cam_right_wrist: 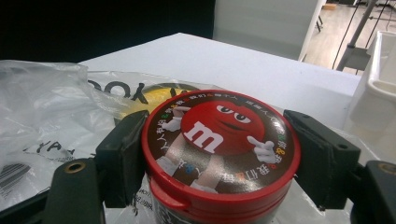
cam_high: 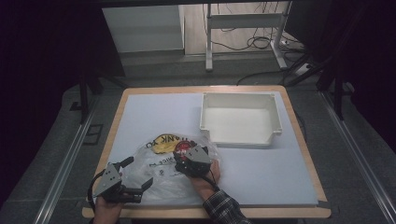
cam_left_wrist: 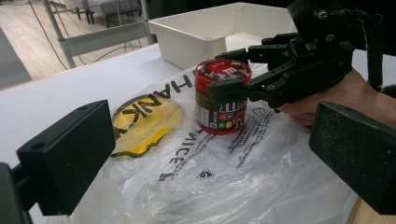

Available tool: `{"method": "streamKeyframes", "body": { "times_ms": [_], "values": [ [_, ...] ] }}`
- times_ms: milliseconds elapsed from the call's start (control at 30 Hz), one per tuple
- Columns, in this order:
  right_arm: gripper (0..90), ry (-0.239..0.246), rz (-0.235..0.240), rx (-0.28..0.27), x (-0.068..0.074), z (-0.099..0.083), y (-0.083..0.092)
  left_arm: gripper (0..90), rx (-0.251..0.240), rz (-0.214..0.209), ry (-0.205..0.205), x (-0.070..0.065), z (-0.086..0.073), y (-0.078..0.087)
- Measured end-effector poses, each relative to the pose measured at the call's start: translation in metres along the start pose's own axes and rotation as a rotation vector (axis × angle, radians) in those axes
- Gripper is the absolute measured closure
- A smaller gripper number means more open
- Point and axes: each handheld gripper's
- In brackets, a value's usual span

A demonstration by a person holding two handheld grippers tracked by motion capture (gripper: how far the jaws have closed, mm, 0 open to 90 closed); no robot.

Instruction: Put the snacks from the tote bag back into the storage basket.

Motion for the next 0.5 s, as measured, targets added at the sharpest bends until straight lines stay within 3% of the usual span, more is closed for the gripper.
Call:
{"method": "streamKeyframes", "body": {
  "times_ms": [500],
  "values": [
    [26.1, 0.042, -0.012, -0.041, 0.003, 0.016, 0.011, 0.4, 0.003, -0.002, -0.001, -0.001, 0.000, -0.001]
  ]
}}
Point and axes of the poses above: each handheld gripper's, and its own axes: y roughly backward along the jaws, z roughly out of its top, x roughly to its left, and after that the axes turned 5 degrees about z, right-handed
